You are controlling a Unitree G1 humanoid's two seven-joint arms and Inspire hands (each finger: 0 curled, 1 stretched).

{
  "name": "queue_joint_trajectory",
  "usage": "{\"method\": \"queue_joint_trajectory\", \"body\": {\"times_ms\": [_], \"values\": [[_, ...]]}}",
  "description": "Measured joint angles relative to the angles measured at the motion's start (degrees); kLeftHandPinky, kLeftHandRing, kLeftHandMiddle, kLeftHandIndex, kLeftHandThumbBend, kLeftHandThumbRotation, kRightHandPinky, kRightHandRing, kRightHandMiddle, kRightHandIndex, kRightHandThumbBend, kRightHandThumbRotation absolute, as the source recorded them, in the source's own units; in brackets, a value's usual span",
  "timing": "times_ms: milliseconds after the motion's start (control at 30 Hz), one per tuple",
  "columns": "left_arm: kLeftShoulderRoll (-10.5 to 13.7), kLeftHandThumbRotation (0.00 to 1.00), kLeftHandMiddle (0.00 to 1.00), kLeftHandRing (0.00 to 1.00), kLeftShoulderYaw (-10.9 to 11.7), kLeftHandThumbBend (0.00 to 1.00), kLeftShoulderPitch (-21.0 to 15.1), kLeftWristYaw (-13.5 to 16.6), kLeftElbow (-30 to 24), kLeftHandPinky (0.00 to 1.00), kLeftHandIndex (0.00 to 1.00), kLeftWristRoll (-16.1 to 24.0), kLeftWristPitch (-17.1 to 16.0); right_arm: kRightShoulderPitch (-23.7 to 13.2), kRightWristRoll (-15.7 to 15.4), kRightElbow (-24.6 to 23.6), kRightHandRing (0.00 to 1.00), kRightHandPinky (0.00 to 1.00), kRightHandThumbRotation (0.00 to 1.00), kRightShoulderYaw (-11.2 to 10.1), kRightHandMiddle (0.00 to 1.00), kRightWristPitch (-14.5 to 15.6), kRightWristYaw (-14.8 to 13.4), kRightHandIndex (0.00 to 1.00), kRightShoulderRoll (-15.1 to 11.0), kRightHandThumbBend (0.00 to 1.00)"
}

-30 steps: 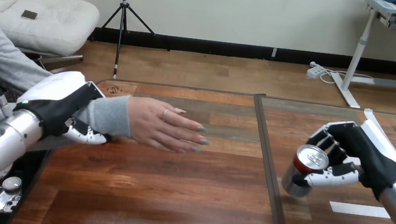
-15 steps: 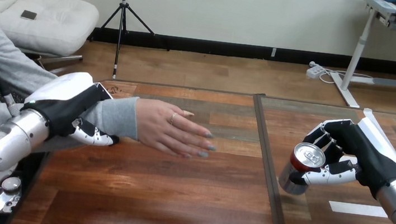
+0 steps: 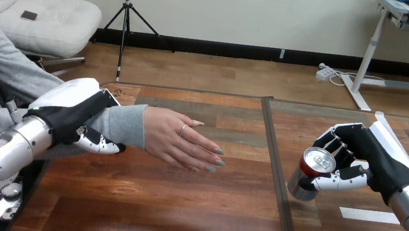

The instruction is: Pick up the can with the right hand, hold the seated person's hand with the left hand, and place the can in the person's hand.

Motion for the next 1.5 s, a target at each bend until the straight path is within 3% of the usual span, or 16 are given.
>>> {"method": "queue_joint_trajectory", "body": {"times_ms": [933,1500], "values": [[-1.25,0.0,0.23,0.16,0.0,0.33,0.36,-0.17,-0.01,0.11,0.28,0.1,0.06,-1.6,-1.27,-0.01,0.36,0.32,0.0,0.13,0.4,1.06,-1.48,0.44,2.99,0.75],[-2.73,0.0,0.22,0.15,0.0,0.3,0.36,-0.17,-0.03,0.1,0.27,0.11,0.12,-4.09,-1.87,-0.25,0.35,0.31,0.0,1.93,0.4,1.07,-1.99,0.44,5.84,0.74]]}}
